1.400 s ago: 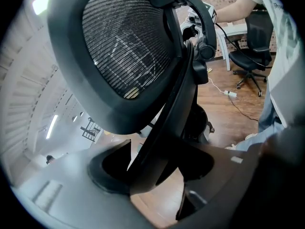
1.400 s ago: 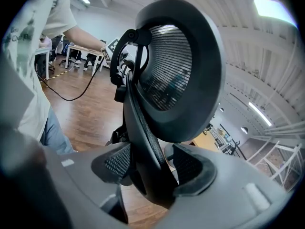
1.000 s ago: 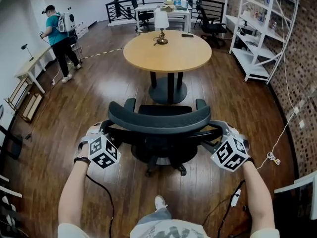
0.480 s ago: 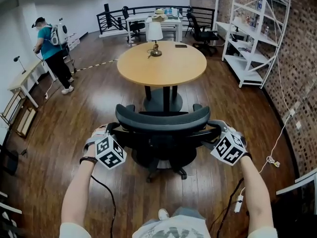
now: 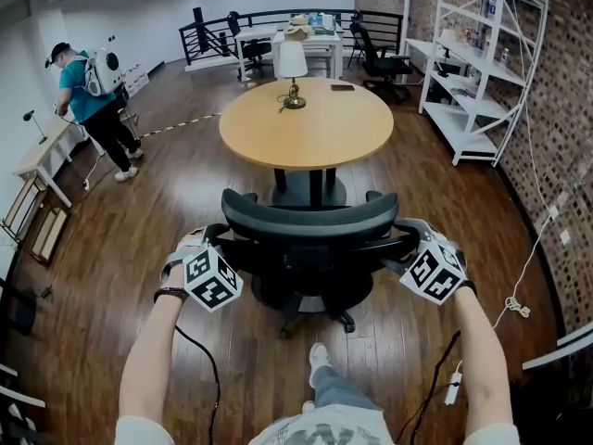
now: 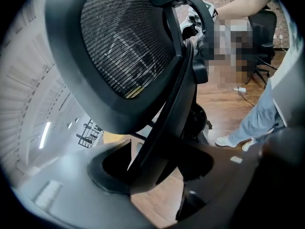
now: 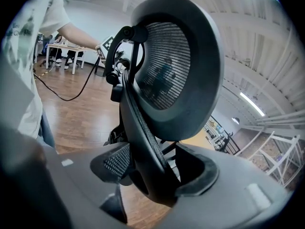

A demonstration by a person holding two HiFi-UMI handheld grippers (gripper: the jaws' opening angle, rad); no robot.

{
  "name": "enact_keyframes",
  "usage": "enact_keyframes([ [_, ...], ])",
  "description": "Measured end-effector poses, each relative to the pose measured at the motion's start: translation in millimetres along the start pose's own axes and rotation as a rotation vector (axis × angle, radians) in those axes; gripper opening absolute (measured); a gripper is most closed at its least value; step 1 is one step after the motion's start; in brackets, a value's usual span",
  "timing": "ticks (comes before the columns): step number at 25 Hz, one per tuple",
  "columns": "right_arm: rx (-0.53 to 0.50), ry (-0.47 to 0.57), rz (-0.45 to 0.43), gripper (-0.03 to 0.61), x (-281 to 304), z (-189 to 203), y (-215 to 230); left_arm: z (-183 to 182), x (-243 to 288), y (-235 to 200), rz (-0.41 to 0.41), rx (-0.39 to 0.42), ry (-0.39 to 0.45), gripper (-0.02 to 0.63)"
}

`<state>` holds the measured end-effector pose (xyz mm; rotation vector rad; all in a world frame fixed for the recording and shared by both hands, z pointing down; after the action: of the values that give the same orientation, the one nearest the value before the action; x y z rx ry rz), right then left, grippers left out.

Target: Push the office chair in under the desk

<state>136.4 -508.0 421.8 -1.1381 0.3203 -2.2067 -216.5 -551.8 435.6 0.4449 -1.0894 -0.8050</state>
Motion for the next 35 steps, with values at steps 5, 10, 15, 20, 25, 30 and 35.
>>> enact_keyframes([
  [5, -0.009, 0.011, 0.013, 0.291, 24, -1, 31, -4, 30, -25, -0.009, 0.000, 0.012, 0.298],
  [10, -0.012, 0.016, 0.019, 0.293, 42, 2, 50, -5, 53, -37, 0.000, 0.001, 0.008, 0.298],
  [15, 0.001, 0.014, 0.004, 0.296, 54, 0, 70, -9, 71, -56, 0.027, 0.007, -0.001, 0.299],
  [20, -0.019, 0.042, 0.026, 0.299, 54, -4, 70, -7, 74, -63, 0.020, 0.015, 0.019, 0.301],
  [25, -0.017, 0.041, 0.025, 0.299, 56, -7, 70, -5, 77, -69, 0.026, 0.018, 0.013, 0.302],
  [30, -0.010, 0.033, 0.031, 0.299, 56, -7, 67, -4, 74, -66, 0.019, 0.017, 0.021, 0.302],
  [35, 0.009, 0.012, 0.028, 0.302, 57, -7, 68, -3, 73, -65, 0.019, 0.011, 0.023, 0.304],
])
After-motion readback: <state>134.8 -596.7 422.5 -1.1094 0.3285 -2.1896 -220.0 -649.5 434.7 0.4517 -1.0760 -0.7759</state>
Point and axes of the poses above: the fingertips, and each gripper's own axes: x forward along the fingers, y to its right, z out of its underside, the point moved 7 cm from there along -x, backward along the fingers, and after that the axes turned 5 degrees about -z, right-handed, at the moved point
